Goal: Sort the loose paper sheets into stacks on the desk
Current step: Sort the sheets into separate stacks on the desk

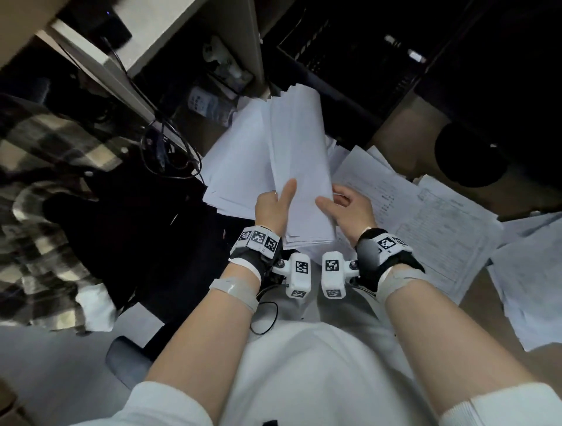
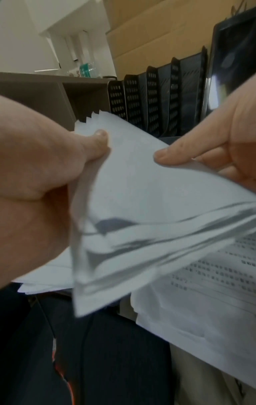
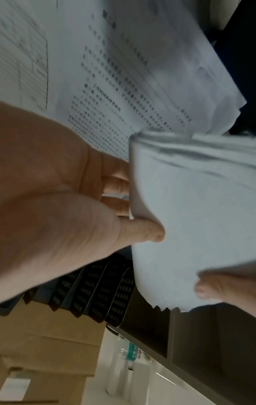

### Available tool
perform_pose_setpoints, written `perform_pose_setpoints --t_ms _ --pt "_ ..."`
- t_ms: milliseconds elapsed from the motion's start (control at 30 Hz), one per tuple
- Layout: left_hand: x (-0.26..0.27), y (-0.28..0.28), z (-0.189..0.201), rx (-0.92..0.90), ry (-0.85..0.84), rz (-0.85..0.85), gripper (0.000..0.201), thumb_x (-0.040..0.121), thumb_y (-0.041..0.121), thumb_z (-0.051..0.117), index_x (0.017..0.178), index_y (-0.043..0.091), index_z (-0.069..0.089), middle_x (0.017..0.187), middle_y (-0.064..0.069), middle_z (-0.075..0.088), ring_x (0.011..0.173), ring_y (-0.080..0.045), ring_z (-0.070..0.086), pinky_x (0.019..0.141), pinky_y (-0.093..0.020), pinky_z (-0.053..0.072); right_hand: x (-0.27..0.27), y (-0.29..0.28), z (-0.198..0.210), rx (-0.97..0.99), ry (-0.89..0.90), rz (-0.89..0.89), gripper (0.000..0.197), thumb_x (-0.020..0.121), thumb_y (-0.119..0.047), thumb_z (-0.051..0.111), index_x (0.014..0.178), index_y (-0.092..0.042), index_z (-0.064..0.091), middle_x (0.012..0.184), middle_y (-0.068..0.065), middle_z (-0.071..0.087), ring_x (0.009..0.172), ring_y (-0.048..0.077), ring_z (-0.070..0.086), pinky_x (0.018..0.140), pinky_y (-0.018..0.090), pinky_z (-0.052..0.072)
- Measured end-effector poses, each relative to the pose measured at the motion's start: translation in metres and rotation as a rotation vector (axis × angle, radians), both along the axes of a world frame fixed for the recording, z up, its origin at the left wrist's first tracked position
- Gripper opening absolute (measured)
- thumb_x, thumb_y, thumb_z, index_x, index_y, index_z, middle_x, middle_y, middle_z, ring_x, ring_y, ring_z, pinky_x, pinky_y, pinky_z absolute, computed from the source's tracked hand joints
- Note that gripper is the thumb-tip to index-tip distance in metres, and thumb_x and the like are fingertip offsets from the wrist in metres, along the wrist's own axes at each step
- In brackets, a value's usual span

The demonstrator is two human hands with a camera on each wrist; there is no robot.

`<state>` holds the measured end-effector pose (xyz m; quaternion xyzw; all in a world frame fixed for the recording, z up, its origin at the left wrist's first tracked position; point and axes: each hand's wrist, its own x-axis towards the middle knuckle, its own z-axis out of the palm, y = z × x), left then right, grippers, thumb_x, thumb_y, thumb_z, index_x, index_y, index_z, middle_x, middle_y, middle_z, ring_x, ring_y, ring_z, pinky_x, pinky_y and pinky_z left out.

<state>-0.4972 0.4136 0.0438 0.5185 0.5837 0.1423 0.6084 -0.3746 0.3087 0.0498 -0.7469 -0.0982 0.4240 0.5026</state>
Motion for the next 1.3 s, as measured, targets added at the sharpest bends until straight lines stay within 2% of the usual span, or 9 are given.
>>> perform_pose_setpoints --t_ms 100,267,367,500,667,833,967,1100,1300 --pt "-0.004 0.005 0.004 -0.085 -0.097 0.03 0.064 0.089 0.061 0.053 0.084 0.0 0.069 0.093 -0.021 0.074 0.083 -0.028 0.07 0.083 -0.045 0.056 0.0 0.003 -0.001 0.056 0.013 -0.055 0.04 0.089 -0.01 0.07 0.128 -0.011 0.064 0.119 0.003 0.07 0.109 0.011 0.067 0.096 0.027 0.053" --pt "-0.011 0.005 -0.005 -0.082 -0.144 0.029 0.065 0.074 0.07 0.06 0.081 0.005 0.063 0.079 -0.015 0.062 0.075 -0.021 0.059 0.073 -0.042 0.053 -0.004 0.014 0.006 0.066 -0.05 0.022 0.039 0.096 -0.011 0.06 0.134 -0.019 0.062 0.129 -0.005 0.064 0.115 0.006 0.061 0.104 0.026 0.047" --pt "-0.011 0.006 0.002 -0.053 -0.151 0.007 0.045 0.085 0.052 0.068 0.073 0.009 0.061 0.074 -0.009 0.064 0.071 -0.018 0.061 0.07 -0.034 0.05 -0.009 0.02 0.016 0.076 0.083 0.053 0.048 0.095 -0.029 0.063 0.141 -0.018 0.055 0.137 -0.009 0.057 0.118 0.005 0.058 0.104 0.024 0.046" --pt "-0.011 0.004 0.004 -0.014 -0.118 -0.056 0.032 0.08 0.036 0.08 0.095 0.009 0.073 0.088 -0.005 0.076 0.081 -0.015 0.072 0.078 -0.032 0.058 -0.015 0.016 0.024 0.058 0.1 0.275 0.081 0.078 -0.054 0.076 0.148 -0.029 0.044 0.149 -0.01 0.047 0.133 0.005 0.045 0.113 0.032 0.035" --pt "-0.012 0.005 0.004 -0.041 -0.108 -0.033 0.041 0.082 0.045 0.075 0.084 0.005 0.071 0.082 -0.004 0.076 0.081 -0.014 0.073 0.082 -0.04 0.06 -0.015 0.015 0.022 -0.025 -0.082 0.524 0.104 0.069 -0.04 0.087 0.154 -0.029 0.029 0.157 -0.01 0.034 0.14 0.007 0.035 0.117 0.031 0.029" --pt "-0.014 0.008 0.008 -0.057 -0.17 0.015 0.072 0.091 0.065 0.046 0.083 -0.005 0.062 0.078 -0.018 0.067 0.072 -0.024 0.061 0.073 -0.04 0.053 -0.015 0.011 0.018 0.036 -0.047 0.393 0.093 0.075 -0.019 0.085 0.153 -0.023 0.033 0.138 -0.015 0.049 0.127 0.004 0.05 0.108 0.027 0.043" --pt "-0.017 0.005 0.007 -0.079 -0.272 0.009 0.065 0.086 0.061 0.059 0.082 -0.004 0.063 0.079 -0.015 0.061 0.074 -0.023 0.057 0.075 -0.038 0.049 -0.015 0.01 0.02 0.093 0.029 0.325 0.084 0.081 -0.014 0.08 0.152 -0.021 0.036 0.133 -0.017 0.051 0.121 -0.004 0.052 0.097 0.013 0.045" --pt "-0.016 0.005 0.009 -0.015 -0.211 -0.003 0.059 0.091 0.045 0.067 0.055 0.016 0.031 0.055 0.001 0.028 0.053 -0.015 0.029 0.054 -0.028 0.028 -0.016 0.012 0.025 0.119 0.072 0.317 0.086 0.079 -0.018 0.082 0.151 -0.023 0.037 0.134 -0.017 0.055 0.121 -0.007 0.054 0.099 0.018 0.047" --pt "-0.014 0.009 0.015 -0.018 -0.136 -0.005 0.037 0.075 0.042 0.083 0.069 0.008 0.069 0.062 0.0 0.068 0.059 -0.016 0.064 0.061 -0.028 0.052 -0.019 0.015 0.031 0.107 0.04 0.436 0.09 0.074 -0.029 0.086 0.149 -0.032 0.036 0.136 -0.02 0.054 0.122 -0.006 0.053 0.096 0.018 0.047"
